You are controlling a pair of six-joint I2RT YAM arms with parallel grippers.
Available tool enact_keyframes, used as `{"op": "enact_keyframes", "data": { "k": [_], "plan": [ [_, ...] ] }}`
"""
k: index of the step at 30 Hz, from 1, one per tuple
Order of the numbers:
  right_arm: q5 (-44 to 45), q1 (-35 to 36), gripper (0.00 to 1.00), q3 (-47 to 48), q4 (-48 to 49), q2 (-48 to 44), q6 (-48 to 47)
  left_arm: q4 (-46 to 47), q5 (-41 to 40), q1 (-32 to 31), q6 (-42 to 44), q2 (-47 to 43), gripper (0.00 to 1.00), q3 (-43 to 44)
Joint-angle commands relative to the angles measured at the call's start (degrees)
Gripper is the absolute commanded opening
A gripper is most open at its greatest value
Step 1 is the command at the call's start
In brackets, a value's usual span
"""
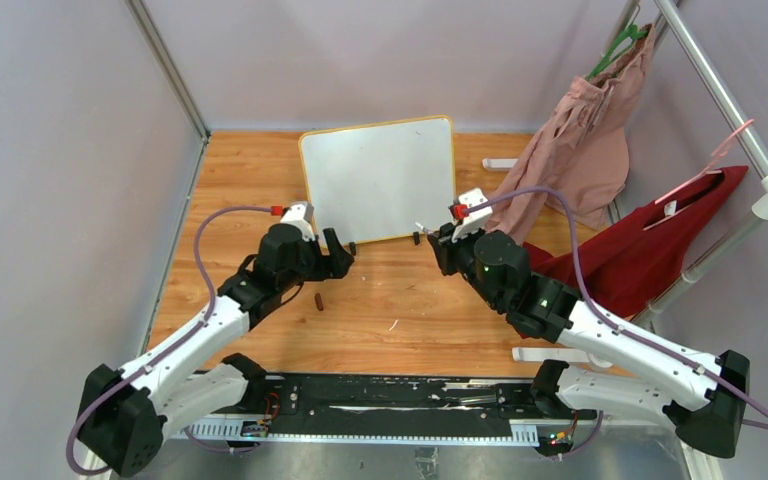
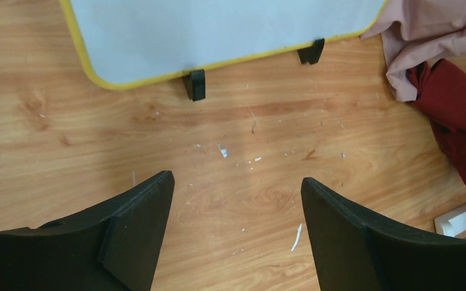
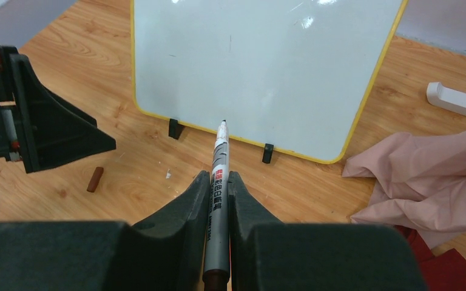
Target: Write a sentence on the whiteboard
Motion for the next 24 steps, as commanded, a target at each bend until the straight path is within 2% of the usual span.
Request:
{"op": "enact_keyframes", "data": {
  "k": [1,8,14,24],
  "plan": [
    [3.5,-0.2,0.0,0.6,-1.4,-1.3,1.5,4.0,-6.4,-4.2,-5.6,4.6,0.79,-0.4],
    [5.0,-0.1,0.0,-1.0,-3.4,-5.2,1.4,4.9,-14.0,-9.1,-8.9,11.5,0.63,-0.3],
    [5.5,-0.1,0.0,-0.7,-4.4,-6.1,0.9,6.3,-19.5,-10.1,-11.1,22.8,0.54,3.4],
    [4.9,-0.2,0.0,0.5,-5.2,-7.3,-0.9,10.7,-23.7,-10.1,-10.3,36.0,0.52,11.0]
  ]
}}
